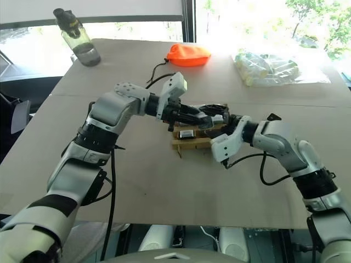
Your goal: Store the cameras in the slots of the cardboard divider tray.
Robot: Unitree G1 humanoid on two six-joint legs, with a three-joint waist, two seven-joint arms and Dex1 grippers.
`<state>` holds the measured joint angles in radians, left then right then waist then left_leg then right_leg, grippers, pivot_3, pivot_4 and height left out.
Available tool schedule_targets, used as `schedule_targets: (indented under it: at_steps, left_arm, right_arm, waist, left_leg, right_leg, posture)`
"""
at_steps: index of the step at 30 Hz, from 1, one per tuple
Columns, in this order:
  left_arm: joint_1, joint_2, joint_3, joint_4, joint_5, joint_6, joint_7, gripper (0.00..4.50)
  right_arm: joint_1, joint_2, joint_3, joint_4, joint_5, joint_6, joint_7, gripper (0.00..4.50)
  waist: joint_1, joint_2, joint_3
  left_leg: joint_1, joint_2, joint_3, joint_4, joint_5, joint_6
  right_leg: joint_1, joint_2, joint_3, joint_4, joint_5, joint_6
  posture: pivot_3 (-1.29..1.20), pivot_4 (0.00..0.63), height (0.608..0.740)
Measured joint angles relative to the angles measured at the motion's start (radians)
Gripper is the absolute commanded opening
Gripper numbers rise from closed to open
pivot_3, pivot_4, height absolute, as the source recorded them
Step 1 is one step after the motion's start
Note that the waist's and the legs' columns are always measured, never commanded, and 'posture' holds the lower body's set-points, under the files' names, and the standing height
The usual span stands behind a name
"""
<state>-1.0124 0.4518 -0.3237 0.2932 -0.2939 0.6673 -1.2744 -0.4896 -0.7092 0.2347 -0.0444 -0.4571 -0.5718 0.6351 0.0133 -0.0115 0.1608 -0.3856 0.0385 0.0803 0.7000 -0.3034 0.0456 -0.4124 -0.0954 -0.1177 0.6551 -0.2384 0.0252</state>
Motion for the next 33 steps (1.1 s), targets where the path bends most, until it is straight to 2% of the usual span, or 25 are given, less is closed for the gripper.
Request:
schedule_targets:
  at_steps: [1, 4, 6, 8, 9, 11, 20, 24, 33]
  left_arm:
    - [0.000, -0.002, 0.000, 0.000, 0.000, -0.001, -0.001, 0.74]
    - [-0.004, -0.006, -0.002, -0.001, 0.010, -0.033, -0.010, 0.74]
    - [-0.003, 0.003, -0.003, 0.002, 0.026, -0.073, -0.023, 0.74]
    - [-0.002, 0.005, -0.006, 0.004, 0.046, -0.115, -0.031, 0.74]
    - [-0.002, 0.000, -0.011, 0.007, 0.060, -0.137, -0.032, 0.74]
    - [0.000, -0.004, -0.020, 0.011, 0.075, -0.167, -0.037, 0.74]
    - [0.015, -0.017, -0.055, 0.054, 0.165, -0.281, -0.037, 0.74]
    - [0.014, -0.045, -0.072, 0.124, 0.208, -0.319, -0.010, 0.74]
    - [0.020, -0.053, -0.080, 0.120, 0.258, -0.346, -0.008, 0.74]
  right_arm:
    - [0.008, -0.001, -0.010, -0.003, 0.017, 0.010, 0.004, 4.46]
    - [0.173, -0.004, -0.108, -0.114, 0.307, 0.215, 0.082, 4.46]
    - [0.343, -0.003, -0.188, -0.192, 0.553, 0.433, 0.133, 4.46]
    - [0.483, -0.005, -0.246, -0.244, 0.712, 0.579, 0.165, 4.46]
    - [0.570, -0.004, -0.281, -0.288, 0.803, 0.641, 0.182, 4.46]
    - [0.682, 0.021, -0.323, -0.338, 0.891, 0.678, 0.191, 4.46]
    - [0.955, 0.179, -0.396, -0.409, 1.031, 0.628, 0.220, 4.46]
    - [0.986, 0.213, -0.400, -0.404, 1.029, 0.587, 0.234, 4.46]
    - [0.985, 0.231, -0.418, -0.399, 1.029, 0.573, 0.211, 4.46]
  waist:
    - [0.000, 0.000, 0.000]
    - [0.007, 0.000, 0.000]
    - [0.010, 0.000, 0.000]
    - [0.010, 0.000, 0.000]
    - [0.010, 0.000, 0.000]
    - [0.009, 0.000, 0.001]
    - [0.002, 0.000, 0.000]
    - [0.003, 0.000, 0.000]
    - [0.005, 0.000, 0.000]
  left_leg:
    - [0.000, 0.000, 0.000, 0.000, 0.000, 0.000]
    - [-0.002, 0.000, -0.005, 0.000, 0.000, 0.000]
    - [-0.003, 0.000, -0.006, 0.000, 0.000, 0.000]
    - [-0.004, -0.001, -0.007, 0.000, 0.000, 0.000]
    - [-0.004, -0.001, -0.007, 0.001, 0.000, 0.000]
    - [-0.002, -0.001, -0.007, 0.000, 0.000, 0.000]
    - [0.002, 0.000, -0.006, 0.000, -0.001, 0.001]
    - [0.002, 0.000, -0.005, 0.000, -0.001, 0.002]
    - [0.002, 0.000, -0.006, 0.000, -0.001, 0.002]
  right_leg:
    - [0.000, 0.000, 0.000, 0.000, 0.000, 0.000]
    - [0.003, 0.000, -0.006, -0.003, 0.000, 0.000]
    - [0.003, 0.000, -0.007, -0.004, 0.000, 0.000]
    - [0.003, 0.000, -0.007, -0.004, 0.000, 0.000]
    - [0.003, 0.000, -0.007, -0.004, 0.000, 0.000]
    - [0.003, 0.000, -0.007, -0.003, 0.000, 0.000]
    - [0.004, 0.001, -0.003, 0.001, 0.000, 0.000]
    - [0.004, 0.001, -0.002, 0.001, 0.000, 0.000]
    - [0.004, 0.000, -0.003, 0.001, 0.000, 0.000]
  posture:
    - [0.00, 0.150, 0.726]
    - [0.00, 0.150, 0.726]
    - [0.00, 0.150, 0.726]
    - [0.00, 0.150, 0.726]
    - [0.00, 0.150, 0.726]
    - [0.00, 0.150, 0.726]
    - [0.00, 0.150, 0.726]
    - [0.00, 0.150, 0.726]
    - [0.00, 0.150, 0.726]
